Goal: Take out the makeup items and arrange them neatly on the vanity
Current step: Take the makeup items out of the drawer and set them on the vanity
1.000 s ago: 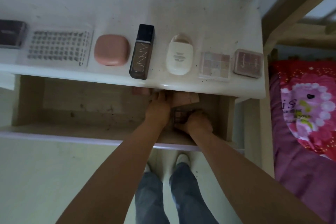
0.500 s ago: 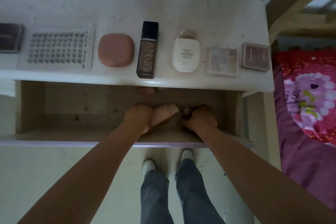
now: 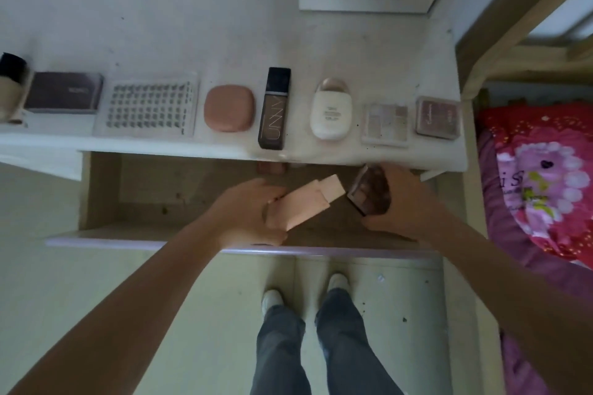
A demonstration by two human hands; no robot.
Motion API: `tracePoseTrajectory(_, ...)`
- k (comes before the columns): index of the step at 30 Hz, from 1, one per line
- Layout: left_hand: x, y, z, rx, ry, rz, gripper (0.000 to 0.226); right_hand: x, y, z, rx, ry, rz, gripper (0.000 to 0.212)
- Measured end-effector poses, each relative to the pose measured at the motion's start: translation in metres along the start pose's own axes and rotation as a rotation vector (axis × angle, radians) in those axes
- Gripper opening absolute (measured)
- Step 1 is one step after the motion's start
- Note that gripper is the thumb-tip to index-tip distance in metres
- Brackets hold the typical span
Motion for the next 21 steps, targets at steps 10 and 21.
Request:
tracePoseTrajectory(10, -0.099, 0.085, -0.091, 0.075, 0.217, -0.392, 0.047, -0.062, 0.14, -0.043, 0.094, 0.157, -0.352, 0.073)
tracePoseTrajectory(21, -0.192, 0.084, -0.121, 0.029, 0.313, -0.49, 0.049, -0.152, 0.151, -0.053, 0.383, 0.139, -0.169, 0.062)
Point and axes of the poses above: each hand's wrist, its own x-axis away from the middle knuckle, its own y-axis out of the back of the hand, z = x × y, the point moved 2 cm from there along -x, towards the middle knuckle, and after that the axes turned 4 degrees about x, right-handed, at the moved point
